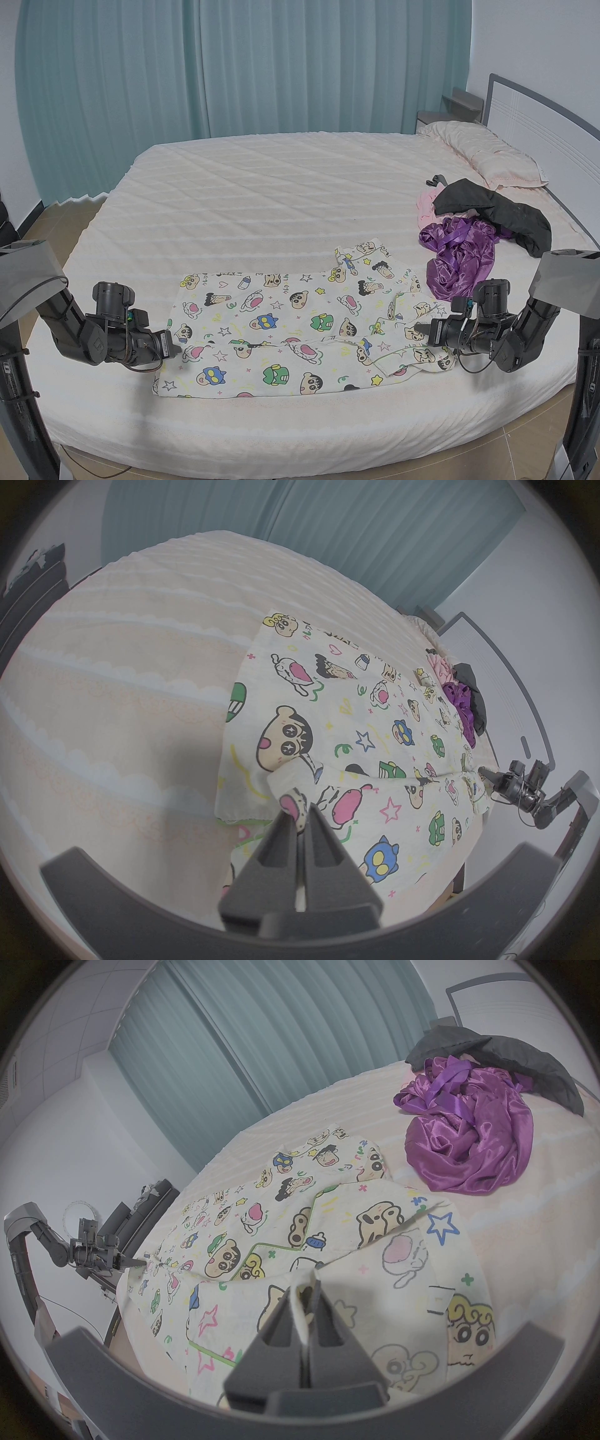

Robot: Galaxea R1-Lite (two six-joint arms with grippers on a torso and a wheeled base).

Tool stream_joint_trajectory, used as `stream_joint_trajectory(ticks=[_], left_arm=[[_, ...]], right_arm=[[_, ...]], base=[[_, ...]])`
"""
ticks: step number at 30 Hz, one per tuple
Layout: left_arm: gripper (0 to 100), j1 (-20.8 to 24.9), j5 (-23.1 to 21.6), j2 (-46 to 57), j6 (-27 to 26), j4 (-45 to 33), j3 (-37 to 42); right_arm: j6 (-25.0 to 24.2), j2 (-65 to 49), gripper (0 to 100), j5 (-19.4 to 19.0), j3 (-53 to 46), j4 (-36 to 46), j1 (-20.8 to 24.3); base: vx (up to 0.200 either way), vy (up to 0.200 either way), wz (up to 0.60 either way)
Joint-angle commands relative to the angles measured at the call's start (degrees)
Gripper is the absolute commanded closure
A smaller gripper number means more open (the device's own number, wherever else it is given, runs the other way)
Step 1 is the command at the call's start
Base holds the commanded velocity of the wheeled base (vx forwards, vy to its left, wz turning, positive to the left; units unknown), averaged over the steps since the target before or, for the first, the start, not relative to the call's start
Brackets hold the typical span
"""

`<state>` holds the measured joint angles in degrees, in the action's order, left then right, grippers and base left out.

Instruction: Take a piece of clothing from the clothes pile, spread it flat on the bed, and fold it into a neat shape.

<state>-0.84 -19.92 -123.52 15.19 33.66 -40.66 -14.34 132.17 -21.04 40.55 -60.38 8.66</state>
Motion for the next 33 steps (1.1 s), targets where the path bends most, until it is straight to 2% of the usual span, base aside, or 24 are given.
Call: stream_joint_trajectory(ticks=[1, 2, 3, 7, 12, 15, 17, 19, 20, 22, 24, 27, 33], left_arm=[[100, 0.4, 0.1, -0.2, 0.5, 0.0, -0.3], [100, 0.4, 0.1, -0.2, 0.5, -0.1, -0.3], [0, 0.5, 0.1, -0.2, 0.6, -0.1, -0.3], [0, 0.2, 0.1, -0.1, 0.9, 0.0, -0.3], [0, -2.4, -0.7, 0.5, 2.7, -0.1, -1.1], [0, -2.8, -0.7, 3.4, 4.3, -0.3, -0.9], [0, -3.4, -1.2, 5.6, 5.2, -0.4, -0.7], [0, -3.5, -1.3, 5.9, 5.3, -0.3, -0.7], [0, -3.6, -1.5, 7.8, 6.2, -0.3, -0.3], [0, -3.5, -1.4, 8.6, 8.4, -0.3, -0.2], [0, -3.5, -1.4, 8.9, 11.7, 0.0, -0.6], [0, -3.6, -1.4, 8.8, 14.3, 0.1, -1.0], [0, -3.6, -1.4, 8.6, 14.4, 0.1, -1.0]], right_arm=[[0.0, 0.5, 100, -0.1, 0.2, 0.0, 0.0], [0.0, 0.6, 100, -0.1, 0.2, 0.0, 0.0], [0.0, 0.7, 0, 0.0, 0.2, 0.0, 0.1], [-0.1, 1.0, 0, -0.1, -0.1, -0.1, 0.1], [-0.6, -1.7, 0, -0.1, -2.1, -1.8, -1.0], [-3.9, -4.2, 0, 0.4, -4.2, -4.2, -1.7], [-7.5, -6.4, 0, 2.5, -5.7, -5.5, -1.4], [-8.4, -7.0, 0, 3.1, -6.0, -5.5, -1.1], [-13.2, -10.6, 0, 7.3, -7.9, -5.1, 2.3], [-15.7, -11.7, 0, 10.8, -8.2, -4.8, 3.9], [-16.2, -11.2, 0, 13.2, -8.1, -5.0, 4.3], [-16.8, -10.3, 0, 14.7, -7.9, -4.9, 3.8], [-17.0, -10.0, 0, 16.1, -8.4, -5.3, 2.6]], base=[[0.0, 0.0, 0.0], [0.0, 0.0, 0.0], [0.0, 0.0, 0.0], [0.0, 0.0, 0.0], [0.0, 0.0, 0.0], [0.0, 0.0, 0.0], [0.0, 0.0, 0.0], [0.0, 0.0, 0.0], [0.0, 0.0, 0.0], [0.0, 0.0, 0.0], [0.0, 0.0, 0.0], [0.0, 0.0, 0.0], [0.0, 0.0, 0.0]])
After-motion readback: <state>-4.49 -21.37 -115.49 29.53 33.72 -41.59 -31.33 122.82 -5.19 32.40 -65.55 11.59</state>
